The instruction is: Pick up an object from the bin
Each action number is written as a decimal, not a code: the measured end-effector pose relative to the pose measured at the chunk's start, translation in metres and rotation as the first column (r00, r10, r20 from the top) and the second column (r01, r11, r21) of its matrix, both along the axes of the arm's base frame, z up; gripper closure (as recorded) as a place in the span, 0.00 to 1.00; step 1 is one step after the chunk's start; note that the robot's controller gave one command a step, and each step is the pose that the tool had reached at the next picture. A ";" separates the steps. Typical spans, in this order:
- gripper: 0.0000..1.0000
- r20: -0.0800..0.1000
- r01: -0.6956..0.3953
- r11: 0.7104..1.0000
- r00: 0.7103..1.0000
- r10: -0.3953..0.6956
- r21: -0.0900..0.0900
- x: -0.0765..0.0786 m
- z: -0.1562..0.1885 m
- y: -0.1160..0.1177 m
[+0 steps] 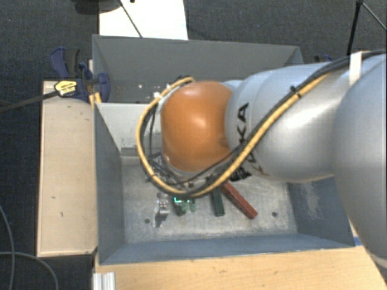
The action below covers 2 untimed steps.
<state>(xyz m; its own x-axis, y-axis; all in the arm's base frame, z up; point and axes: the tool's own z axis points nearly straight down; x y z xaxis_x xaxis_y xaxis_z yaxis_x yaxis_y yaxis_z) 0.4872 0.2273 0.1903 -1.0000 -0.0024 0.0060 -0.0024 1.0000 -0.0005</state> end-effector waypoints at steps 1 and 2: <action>0.00 0.007 0.003 1.000 1.000 -0.003 0.002 0.002 0.004 -0.001; 0.00 0.013 -0.077 0.997 0.997 0.077 0.003 0.011 -0.031 -0.010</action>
Offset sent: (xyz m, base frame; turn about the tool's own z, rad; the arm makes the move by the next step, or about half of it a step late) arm 0.0255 -0.0354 -0.1203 -0.2507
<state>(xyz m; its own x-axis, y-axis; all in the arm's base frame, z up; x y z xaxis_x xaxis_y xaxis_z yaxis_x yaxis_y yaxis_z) 0.4977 0.2172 0.1589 -0.9968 -0.0792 -0.0069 -0.0792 0.9969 0.0028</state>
